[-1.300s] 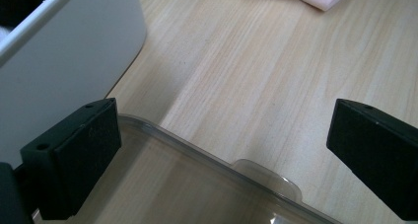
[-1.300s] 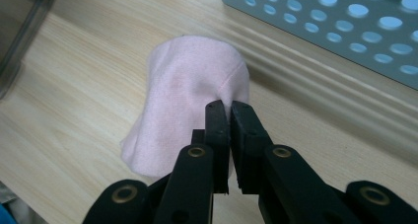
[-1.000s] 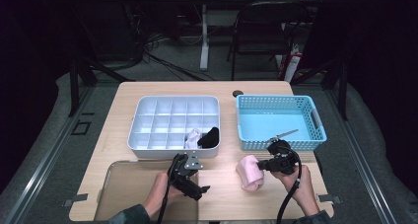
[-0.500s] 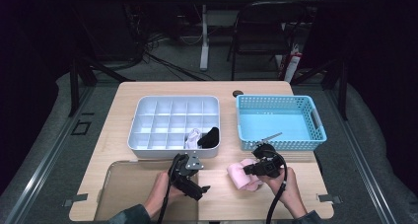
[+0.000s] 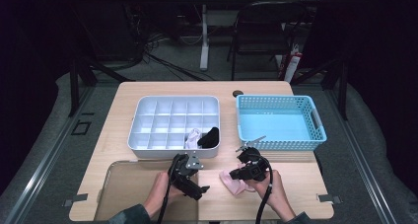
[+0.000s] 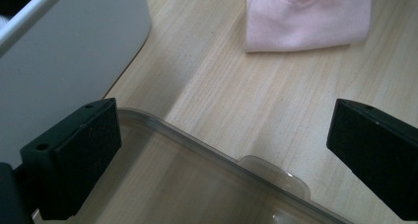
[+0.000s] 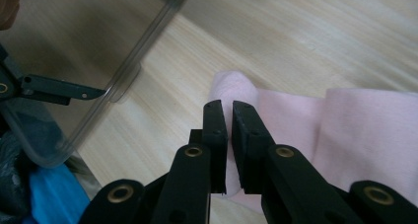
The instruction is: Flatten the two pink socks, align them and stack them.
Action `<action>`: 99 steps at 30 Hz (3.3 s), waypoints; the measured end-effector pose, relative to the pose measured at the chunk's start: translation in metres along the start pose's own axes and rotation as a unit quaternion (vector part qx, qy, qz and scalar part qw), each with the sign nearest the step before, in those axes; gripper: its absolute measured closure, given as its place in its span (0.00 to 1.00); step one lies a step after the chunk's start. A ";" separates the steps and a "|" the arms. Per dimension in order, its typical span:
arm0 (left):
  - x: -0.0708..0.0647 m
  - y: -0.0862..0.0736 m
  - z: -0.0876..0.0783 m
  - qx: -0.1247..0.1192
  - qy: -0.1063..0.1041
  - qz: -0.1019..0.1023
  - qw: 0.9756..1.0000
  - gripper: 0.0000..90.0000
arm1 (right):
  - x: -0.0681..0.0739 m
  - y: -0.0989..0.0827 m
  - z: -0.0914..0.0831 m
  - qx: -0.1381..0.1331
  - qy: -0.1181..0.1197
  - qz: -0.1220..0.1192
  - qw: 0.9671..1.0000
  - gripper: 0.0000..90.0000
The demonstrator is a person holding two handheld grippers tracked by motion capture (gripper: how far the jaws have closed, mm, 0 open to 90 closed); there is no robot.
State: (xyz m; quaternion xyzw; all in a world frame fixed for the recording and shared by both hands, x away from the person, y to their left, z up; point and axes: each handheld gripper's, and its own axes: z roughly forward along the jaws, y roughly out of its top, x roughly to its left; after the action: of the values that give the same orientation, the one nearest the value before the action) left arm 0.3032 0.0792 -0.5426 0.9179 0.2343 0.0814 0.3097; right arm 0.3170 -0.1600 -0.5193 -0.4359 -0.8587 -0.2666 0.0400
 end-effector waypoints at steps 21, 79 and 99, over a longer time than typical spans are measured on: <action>0.001 0.000 -0.004 0.008 0.003 -0.002 1.000 0.00 | 0.033 0.000 -0.003 -0.014 0.059 -0.039 0.997 0.82; -0.028 0.018 0.029 0.054 -0.018 0.015 0.998 0.89 | -0.072 -0.035 -0.021 0.023 -0.121 0.080 0.989 0.92; -0.016 0.018 0.022 0.052 -0.019 -0.016 0.998 0.26 | -0.088 -0.037 -0.027 -0.012 -0.077 0.120 0.990 0.76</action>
State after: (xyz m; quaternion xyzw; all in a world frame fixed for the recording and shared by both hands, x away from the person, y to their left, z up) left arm 0.3020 0.0472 -0.5498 0.9303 0.2470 0.0463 0.2670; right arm 0.3379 -0.2547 -0.5388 -0.5555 -0.7974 -0.2357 0.0004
